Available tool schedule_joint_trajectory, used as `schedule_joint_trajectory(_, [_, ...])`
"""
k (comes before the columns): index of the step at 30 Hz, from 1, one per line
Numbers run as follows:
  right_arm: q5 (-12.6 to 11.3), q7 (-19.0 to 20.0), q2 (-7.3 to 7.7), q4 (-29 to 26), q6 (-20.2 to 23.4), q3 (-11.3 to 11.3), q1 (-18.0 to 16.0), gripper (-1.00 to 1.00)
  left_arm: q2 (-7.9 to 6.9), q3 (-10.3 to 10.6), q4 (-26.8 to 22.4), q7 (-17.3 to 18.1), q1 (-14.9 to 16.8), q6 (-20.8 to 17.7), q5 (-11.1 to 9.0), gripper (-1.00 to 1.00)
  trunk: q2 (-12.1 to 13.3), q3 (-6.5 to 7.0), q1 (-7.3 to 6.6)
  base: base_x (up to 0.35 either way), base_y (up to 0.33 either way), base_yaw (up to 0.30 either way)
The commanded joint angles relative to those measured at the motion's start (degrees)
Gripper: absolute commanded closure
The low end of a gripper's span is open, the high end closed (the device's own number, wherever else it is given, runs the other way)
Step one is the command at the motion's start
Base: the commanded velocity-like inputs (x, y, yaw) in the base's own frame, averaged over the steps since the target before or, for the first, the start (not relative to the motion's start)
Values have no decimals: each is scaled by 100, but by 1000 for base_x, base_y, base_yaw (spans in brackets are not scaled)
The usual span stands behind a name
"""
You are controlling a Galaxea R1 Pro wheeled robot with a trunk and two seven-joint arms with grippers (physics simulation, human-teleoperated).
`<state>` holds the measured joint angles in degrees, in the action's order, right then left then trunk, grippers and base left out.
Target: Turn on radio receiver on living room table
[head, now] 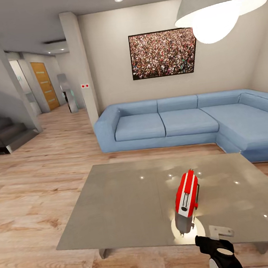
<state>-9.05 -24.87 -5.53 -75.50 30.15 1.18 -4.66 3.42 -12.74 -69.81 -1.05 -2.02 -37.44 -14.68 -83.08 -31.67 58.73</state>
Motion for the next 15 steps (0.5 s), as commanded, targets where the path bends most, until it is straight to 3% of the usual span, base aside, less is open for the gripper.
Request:
schedule_joint_trajectory(1, [0,0,0,0,0,5,0,-100,0,0,1,0,0,0,0,-100,0,0,0,0,0,0])
schedule_joint_trajectory(15, [0,0,0,0,0,39,0,-100,9,8,14,-3,0,7,0,-100,0,0,0,0,0,0])
